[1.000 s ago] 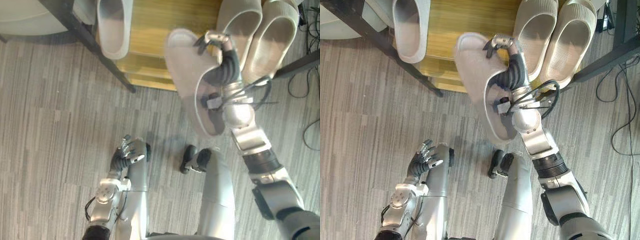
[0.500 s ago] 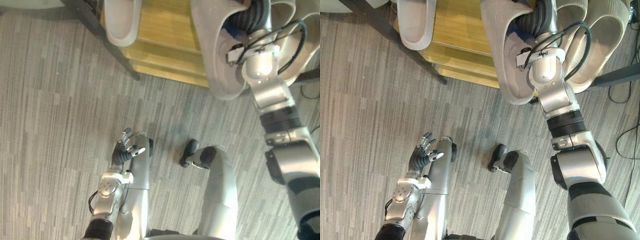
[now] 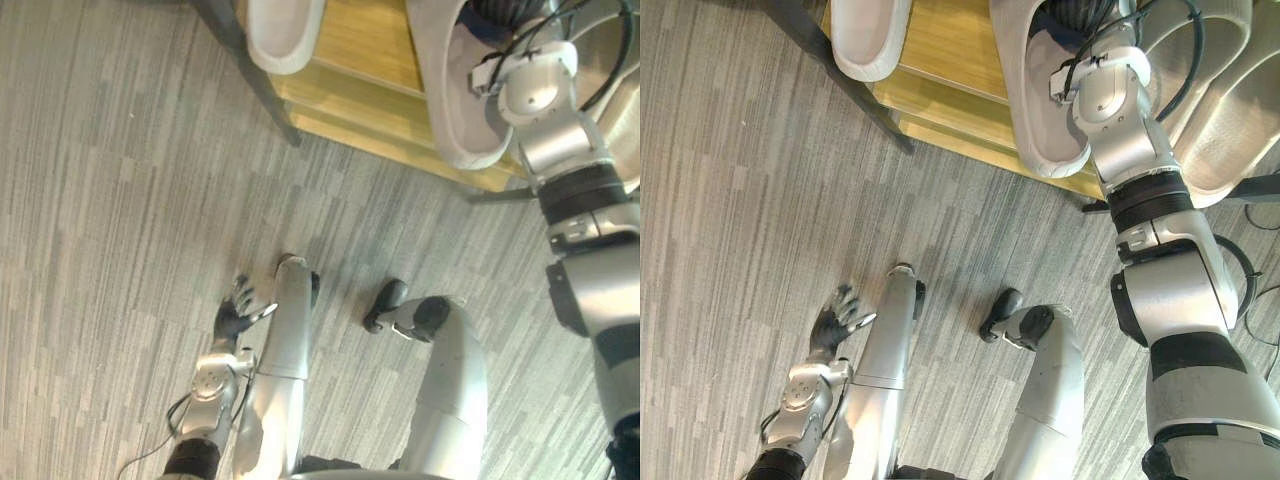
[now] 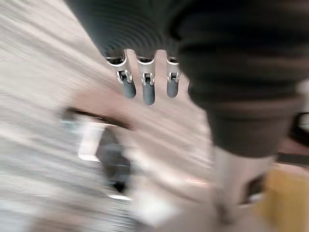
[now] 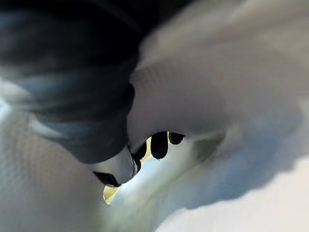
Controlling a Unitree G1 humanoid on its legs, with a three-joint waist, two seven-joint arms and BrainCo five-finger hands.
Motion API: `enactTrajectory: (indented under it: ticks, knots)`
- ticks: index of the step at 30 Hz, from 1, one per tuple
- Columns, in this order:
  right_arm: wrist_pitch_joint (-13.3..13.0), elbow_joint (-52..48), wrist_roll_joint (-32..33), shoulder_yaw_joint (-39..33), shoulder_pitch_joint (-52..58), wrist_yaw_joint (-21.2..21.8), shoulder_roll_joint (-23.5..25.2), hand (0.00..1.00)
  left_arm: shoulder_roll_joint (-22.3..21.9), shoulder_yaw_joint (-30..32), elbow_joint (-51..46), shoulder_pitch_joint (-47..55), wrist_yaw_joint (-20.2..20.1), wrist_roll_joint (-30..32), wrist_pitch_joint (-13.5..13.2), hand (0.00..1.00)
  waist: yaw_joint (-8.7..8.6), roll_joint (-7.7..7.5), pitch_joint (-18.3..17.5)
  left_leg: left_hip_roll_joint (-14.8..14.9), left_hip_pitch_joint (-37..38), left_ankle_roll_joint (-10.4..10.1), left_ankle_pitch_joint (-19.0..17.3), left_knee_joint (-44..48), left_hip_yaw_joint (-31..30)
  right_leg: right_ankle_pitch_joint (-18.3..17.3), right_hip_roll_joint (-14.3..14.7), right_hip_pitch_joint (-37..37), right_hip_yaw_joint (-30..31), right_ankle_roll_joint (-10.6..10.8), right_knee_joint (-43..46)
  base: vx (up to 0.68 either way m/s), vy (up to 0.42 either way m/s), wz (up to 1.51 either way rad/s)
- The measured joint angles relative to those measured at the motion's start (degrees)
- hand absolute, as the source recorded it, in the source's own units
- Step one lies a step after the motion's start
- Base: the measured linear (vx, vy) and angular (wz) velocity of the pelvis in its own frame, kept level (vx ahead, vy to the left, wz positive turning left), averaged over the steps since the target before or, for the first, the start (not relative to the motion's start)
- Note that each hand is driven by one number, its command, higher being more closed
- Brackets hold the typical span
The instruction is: Organize the slippers on the shoe rack
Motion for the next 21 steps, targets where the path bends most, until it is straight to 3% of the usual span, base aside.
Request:
enactTrajectory:
  ticks: [9, 10, 21]
  knots:
    - [0.35, 3.82, 0.1, 1.11, -4.08, -2.28, 1.95, 1.0, -0.78, -0.39, 4.69, 0.5, 0.08, 0.0, 0.86, 0.0, 0.41, -0.04, -0.03, -0.51, -1.5, -0.39, 1.01, -0.23, -0.51, -0.17, -0.65, -1.12, -0.66, -0.25, 0.53, 0.01, 0.001, 0.05]
    - [0.31, 4.56, 0.11, 1.12, -4.58, -2.57, 2.1, 0.0, -0.97, -0.33, 4.88, 0.42, 0.12, -0.01, 0.86, 0.0, 0.41, -0.04, -0.04, -0.51, -1.6, -0.53, 1.13, -0.29, -0.68, -0.16, -0.67, -1.12, -0.85, -0.27, 0.54, 0.01, -0.003, 0.06]
    - [1.16, 6.98, 3.13, 1.04, -5.94, -2.41, 2.22, 0.0, -2.25, 0.91, 5.45, 0.33, 0.27, -0.03, 0.76, 0.0, 0.92, 0.0, -0.16, -0.98, -1.79, -1.1, 2.92, -1.74, -1.14, 0.2, -1.5, -1.18, -1.78, -0.97, 0.51, 0.0, -0.003, 0.07]
